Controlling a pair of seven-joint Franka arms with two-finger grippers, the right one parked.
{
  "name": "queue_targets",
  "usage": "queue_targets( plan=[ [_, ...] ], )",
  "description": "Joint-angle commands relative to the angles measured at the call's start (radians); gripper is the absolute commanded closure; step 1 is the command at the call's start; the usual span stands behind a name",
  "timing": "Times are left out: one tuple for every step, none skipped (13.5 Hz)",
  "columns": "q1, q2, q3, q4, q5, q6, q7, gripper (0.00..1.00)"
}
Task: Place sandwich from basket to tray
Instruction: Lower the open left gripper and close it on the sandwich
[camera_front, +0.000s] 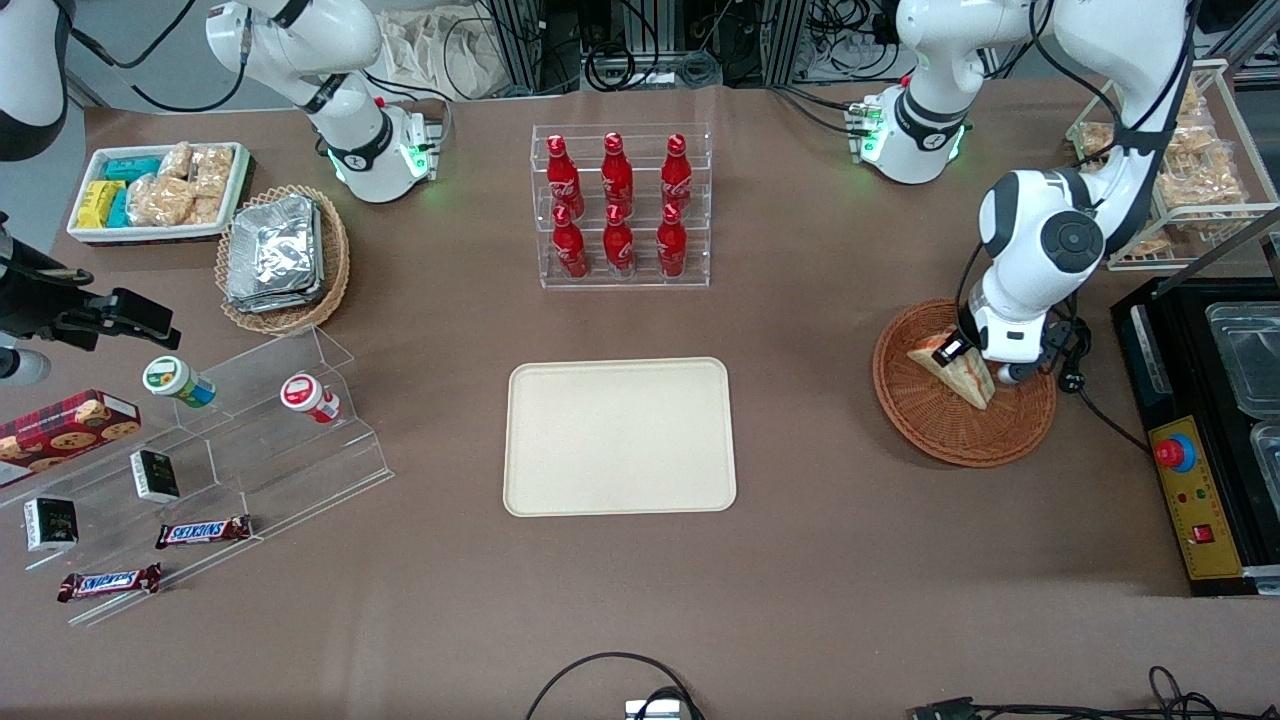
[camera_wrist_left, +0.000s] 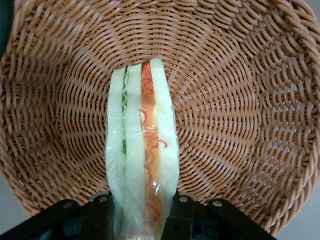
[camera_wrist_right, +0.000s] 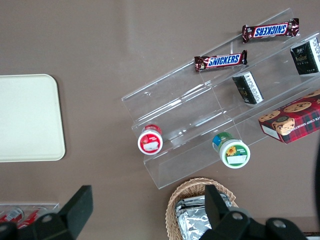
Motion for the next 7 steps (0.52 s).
queue_targets(
  plan=[
    [-0.001,-0.042,-0.001,0.001,0.023,-0.038,0.026,0.87],
    [-0.001,-0.071,-0.001,0.008,0.023,-0.073,0.064,0.87],
    [-0.001,-0.104,-0.003,0.013,0.023,-0.092,0.102,0.88],
    [-0.004,-0.124,-0.006,0.022,0.023,-0.113,0.138,0.9],
    [-0.009,-0.144,-0.007,0.042,0.023,-0.146,0.181,0.91],
    [-0.011,-0.16,-0.009,0.063,0.023,-0.185,0.225,0.91],
    [-0.011,-0.18,-0.01,0.088,0.024,-0.221,0.277,0.91]
  ],
)
